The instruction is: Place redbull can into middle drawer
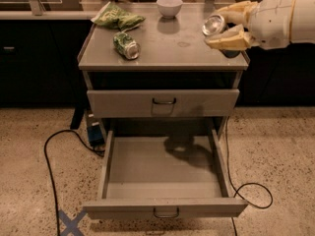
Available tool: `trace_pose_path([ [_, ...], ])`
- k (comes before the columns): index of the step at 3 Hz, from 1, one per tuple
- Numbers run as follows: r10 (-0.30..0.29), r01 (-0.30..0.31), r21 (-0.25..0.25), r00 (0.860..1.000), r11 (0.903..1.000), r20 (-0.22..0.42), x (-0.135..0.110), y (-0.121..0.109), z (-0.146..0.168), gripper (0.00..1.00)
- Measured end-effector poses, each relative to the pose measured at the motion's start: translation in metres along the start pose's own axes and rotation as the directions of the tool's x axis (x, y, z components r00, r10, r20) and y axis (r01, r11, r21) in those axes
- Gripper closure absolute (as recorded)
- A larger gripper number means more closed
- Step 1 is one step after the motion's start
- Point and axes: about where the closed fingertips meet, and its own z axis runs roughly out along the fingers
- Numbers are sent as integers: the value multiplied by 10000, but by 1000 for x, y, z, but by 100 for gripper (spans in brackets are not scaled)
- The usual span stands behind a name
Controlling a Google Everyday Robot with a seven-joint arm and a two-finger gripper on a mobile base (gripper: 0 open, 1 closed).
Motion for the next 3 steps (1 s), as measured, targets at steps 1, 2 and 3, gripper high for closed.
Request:
trace_pose_path([
  [1,842,-609,-1483,9841,9871,1562,-22,42,9,100],
  [2,941,-628,-1744,9797,9827,1773,-28,48,11,100],
  [3,941,-629,-1744,9796,9827,1773,-28,48,11,100],
])
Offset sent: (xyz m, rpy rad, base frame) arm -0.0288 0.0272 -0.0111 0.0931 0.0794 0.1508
